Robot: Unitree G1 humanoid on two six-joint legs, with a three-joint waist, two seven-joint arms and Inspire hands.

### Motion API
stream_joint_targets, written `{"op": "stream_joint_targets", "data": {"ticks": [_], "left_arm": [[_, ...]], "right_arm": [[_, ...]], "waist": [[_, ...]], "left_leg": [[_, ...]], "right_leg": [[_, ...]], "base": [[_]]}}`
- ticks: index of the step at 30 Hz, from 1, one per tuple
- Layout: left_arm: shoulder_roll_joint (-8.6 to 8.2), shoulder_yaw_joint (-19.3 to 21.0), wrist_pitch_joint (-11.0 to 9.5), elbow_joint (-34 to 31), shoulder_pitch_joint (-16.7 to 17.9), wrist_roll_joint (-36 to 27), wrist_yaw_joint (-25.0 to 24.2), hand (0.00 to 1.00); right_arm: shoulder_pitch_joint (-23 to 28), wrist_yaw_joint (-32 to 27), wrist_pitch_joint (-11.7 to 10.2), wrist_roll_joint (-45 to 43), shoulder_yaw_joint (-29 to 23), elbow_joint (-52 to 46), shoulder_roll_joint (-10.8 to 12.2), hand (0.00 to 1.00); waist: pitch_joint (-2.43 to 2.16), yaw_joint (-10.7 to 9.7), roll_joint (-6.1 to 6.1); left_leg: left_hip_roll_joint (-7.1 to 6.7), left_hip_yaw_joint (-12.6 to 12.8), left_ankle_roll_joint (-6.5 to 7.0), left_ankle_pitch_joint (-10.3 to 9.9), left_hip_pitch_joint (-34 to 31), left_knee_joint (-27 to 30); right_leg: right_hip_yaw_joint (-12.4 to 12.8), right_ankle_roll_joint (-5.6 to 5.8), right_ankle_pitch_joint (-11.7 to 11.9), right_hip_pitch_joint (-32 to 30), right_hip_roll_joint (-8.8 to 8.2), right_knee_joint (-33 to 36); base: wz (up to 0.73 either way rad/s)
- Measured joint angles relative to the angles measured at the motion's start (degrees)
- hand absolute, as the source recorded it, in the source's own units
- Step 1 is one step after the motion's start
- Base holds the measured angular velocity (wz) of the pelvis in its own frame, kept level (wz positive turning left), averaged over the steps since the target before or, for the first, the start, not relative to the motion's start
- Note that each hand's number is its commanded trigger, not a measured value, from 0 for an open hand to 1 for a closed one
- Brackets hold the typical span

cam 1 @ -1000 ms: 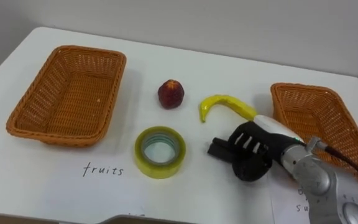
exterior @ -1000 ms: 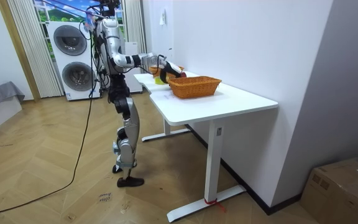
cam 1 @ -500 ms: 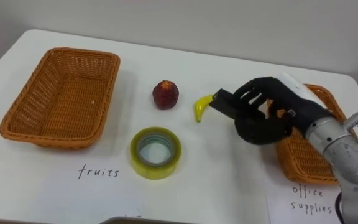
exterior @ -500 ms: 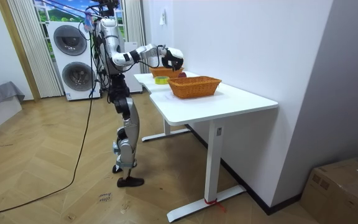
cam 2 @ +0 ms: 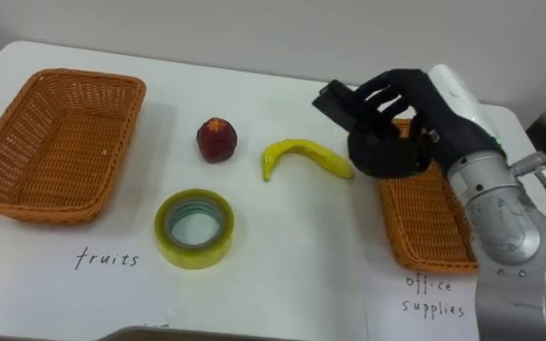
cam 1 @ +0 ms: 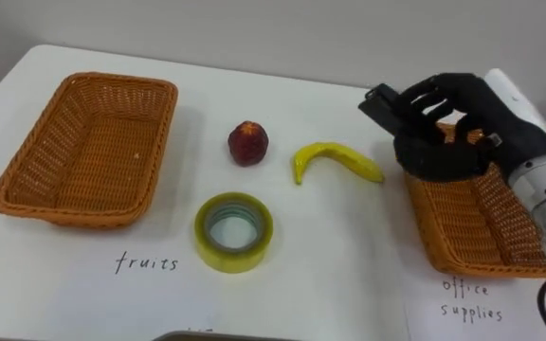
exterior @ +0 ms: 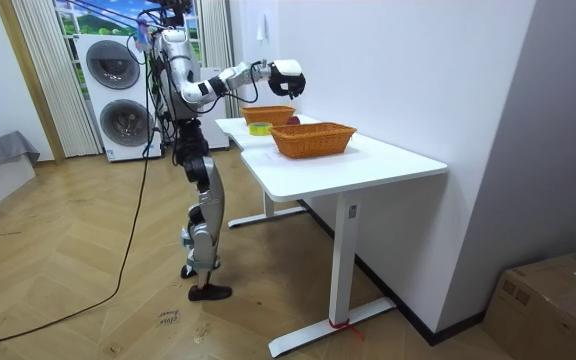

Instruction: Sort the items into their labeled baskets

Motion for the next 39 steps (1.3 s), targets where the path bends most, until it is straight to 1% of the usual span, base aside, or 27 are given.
{"op": "stream_joint_targets", "data": {"ticks": [4,5,7,9,14,17,19,23,27,29,35,39], "left_arm": [[-0.19,0.83,0.03,0.0,0.01,0.06,0.17,0.0],[-0.19,0.82,0.04,0.0,0.01,0.07,0.22,0.0],[-0.15,0.89,0.04,-0.02,-0.01,0.11,0.3,0.0],[-0.14,0.91,0.05,-0.02,0.09,0.61,0.36,0.0],[-0.12,1.99,0.12,-0.03,-0.06,2.36,0.49,0.0],[-0.03,2.93,0.08,-0.11,-0.2,2.59,0.5,0.0],[0.1,3.16,0.08,-0.08,-0.07,2.51,0.51,0.0],[0.23,2.99,0.06,-0.11,-0.06,2.39,0.47,0.0],[0.22,2.9,0.06,-0.11,0.06,2.31,0.42,0.0],[0.23,2.92,0.06,-0.39,0.46,2.3,0.42,0.0],[0.18,2.96,0.07,-0.6,0.59,2.17,0.45,0.0],[0.12,2.95,0.08,-0.62,0.64,2.19,0.46,0.0]], "right_arm": [[-0.01,-2.03,0.01,-1.03,-1.28,-0.02,-0.58,1.0],[-0.01,-2.53,0.0,-1.05,-1.45,-0.02,-0.59,1.0],[0.0,-3.36,-0.01,-1.02,-1.74,0.02,-0.61,1.0],[0.01,-4.71,-0.02,-1.03,-1.99,0.06,-0.61,1.0],[0.02,-9.27,-0.26,0.01,-2.17,1.73,-0.67,1.0],[0.02,-10.59,-1.13,0.41,-2.34,4.06,-0.89,1.0],[0.02,-11.0,-1.49,1.65,-2.36,5.72,-1.42,1.0],[0.07,-11.76,-1.5,2.06,-2.56,9.65,-1.49,1.0],[0.08,-11.75,-1.5,2.16,-2.56,11.51,-1.49,1.0],[0.08,-11.79,-1.53,2.25,-2.56,12.07,-1.49,1.0],[2.26,-11.76,-1.53,2.01,-2.36,13.13,-1.49,1.0],[2.36,-11.63,-1.34,2.02,-2.36,15.42,-1.49,1.0]], "waist": [[-0.01,-0.08,-0.15],[-0.12,-0.08,-0.4],[-0.07,-0.14,-0.52],[0.0,-0.18,-0.79],[-0.12,-0.33,-1.0],[-0.11,-0.8,-0.96],[-0.08,-1.26,-0.8],[-0.1,-1.86,-0.17],[-0.01,-2.61,0.22],[-0.1,-2.84,0.43],[-0.18,-2.82,0.13],[-0.29,-2.8,-0.17]], "left_leg": [[-0.01,0.07,0.0,0.0,-0.08,0.09],[-0.02,0.16,0.0,0.0,-0.12,0.1],[-0.01,0.36,-0.01,0.0,-0.31,0.18],[-0.02,0.41,0.0,0.0,-0.53,0.26],[0.06,0.93,0.0,-0.01,-0.05,0.16],[0.07,1.0,0.0,-0.01,-0.01,0.06],[0.07,1.06,0.0,-0.01,-0.01,0.05],[0.09,1.2,0.0,-0.01,0.04,0.06],[0.1,1.18,0.0,-0.01,-0.03,-0.14],[0.12,1.17,0.0,-0.01,-0.03,-0.13],[0.07,1.12,-0.01,-0.01,-0.07,-0.04],[0.07,1.13,0.0,-0.01,-0.06,0.0]], "right_leg": [[0.13,0.0,0.0,-0.14,-0.01,0.09],[0.31,0.0,0.0,-0.26,-0.01,0.13],[0.55,-0.01,0.0,-0.6,0.01,0.16],[0.65,-0.01,0.0,-0.79,0.0,0.15],[1.15,-0.01,0.01,-0.68,0.07,0.1],[1.25,-0.01,0.02,-0.69,0.14,0.07],[1.29,0.0,0.02,-0.68,0.13,0.06],[1.4,0.0,0.03,-0.66,0.09,0.08],[1.39,0.0,0.03,-0.66,0.1,0.13],[1.41,0.0,0.03,-0.68,0.11,0.12],[1.48,0.0,0.03,-0.69,0.04,0.13],[1.51,0.0,0.03,-0.69,0.0,0.19]], "base": [[-0.01],[-0.04],[-0.06],[-0.04],[-0.04],[0.0],[0.0],[-0.01],[0.0],[0.0],[0.0],[0.0]]}}
